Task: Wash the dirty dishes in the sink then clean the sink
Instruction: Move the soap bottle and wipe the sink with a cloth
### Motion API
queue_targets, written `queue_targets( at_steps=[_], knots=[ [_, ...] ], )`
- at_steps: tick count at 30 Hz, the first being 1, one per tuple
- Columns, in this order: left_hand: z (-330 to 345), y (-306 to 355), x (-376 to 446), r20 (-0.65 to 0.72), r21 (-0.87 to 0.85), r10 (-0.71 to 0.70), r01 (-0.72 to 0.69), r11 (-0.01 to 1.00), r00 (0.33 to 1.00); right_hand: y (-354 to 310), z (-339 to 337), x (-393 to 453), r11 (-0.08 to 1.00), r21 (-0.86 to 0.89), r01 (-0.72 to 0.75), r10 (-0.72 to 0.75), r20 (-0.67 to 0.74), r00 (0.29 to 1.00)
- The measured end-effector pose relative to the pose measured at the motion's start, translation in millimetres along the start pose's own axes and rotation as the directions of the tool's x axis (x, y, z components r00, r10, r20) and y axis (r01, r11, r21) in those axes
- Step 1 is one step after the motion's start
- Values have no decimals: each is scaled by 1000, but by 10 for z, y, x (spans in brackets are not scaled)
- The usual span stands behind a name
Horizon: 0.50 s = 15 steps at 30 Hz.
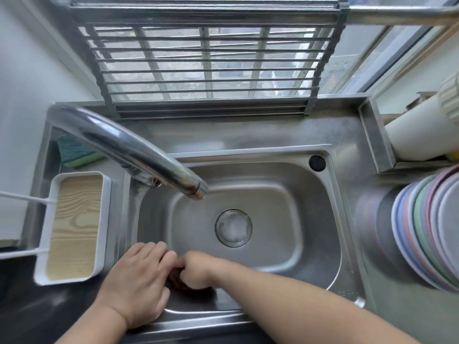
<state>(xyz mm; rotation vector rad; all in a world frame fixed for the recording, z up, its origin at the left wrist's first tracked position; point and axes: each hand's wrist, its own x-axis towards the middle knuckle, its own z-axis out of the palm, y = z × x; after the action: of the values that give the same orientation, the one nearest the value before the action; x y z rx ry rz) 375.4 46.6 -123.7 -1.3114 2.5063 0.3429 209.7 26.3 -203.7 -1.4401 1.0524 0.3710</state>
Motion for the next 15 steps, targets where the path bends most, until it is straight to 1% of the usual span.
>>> queue_targets(
  at_steps=[2,4,6,8,10,11,12,13,14,15],
  knots=[
    [-17,1,-5,21,-5,-12,12,1000,1000,-72,-99,-147,994,108,-5,0,38,999],
    [-37,6,-4,41,1,-19,19,1000,999,-176,-109,-257,989,149,23,-26,21,999],
    [-67,12,-1,73,16,-26,25,1000,997,-222,-28,-343,995,90,45,-45,-1,999],
    [-113,26,1,112,49,-33,28,998,993,-118,34,-446,998,-47,39,-38,17,999],
    [-157,37,-5,148,83,-37,25,996,988,173,-30,-639,979,-197,-56,65,37,997],
    [-172,41,-16,164,90,-38,23,996,986,382,-111,-769,953,-271,-138,154,38,987],
    [-182,39,-22,175,95,-38,21,995,984,616,-222,-911,905,-355,-236,262,25,965],
    [-186,37,-30,183,99,-35,17,995,982,834,-351,-1065,829,-442,-342,380,-3,925],
    [-185,34,-40,190,102,-30,11,995,981,1046,-472,-1185,730,-532,-429,476,-53,878],
    [-180,32,-44,195,105,-26,5,994,980,1202,-566,-1263,633,-609,-477,533,-103,840]
  ],
)
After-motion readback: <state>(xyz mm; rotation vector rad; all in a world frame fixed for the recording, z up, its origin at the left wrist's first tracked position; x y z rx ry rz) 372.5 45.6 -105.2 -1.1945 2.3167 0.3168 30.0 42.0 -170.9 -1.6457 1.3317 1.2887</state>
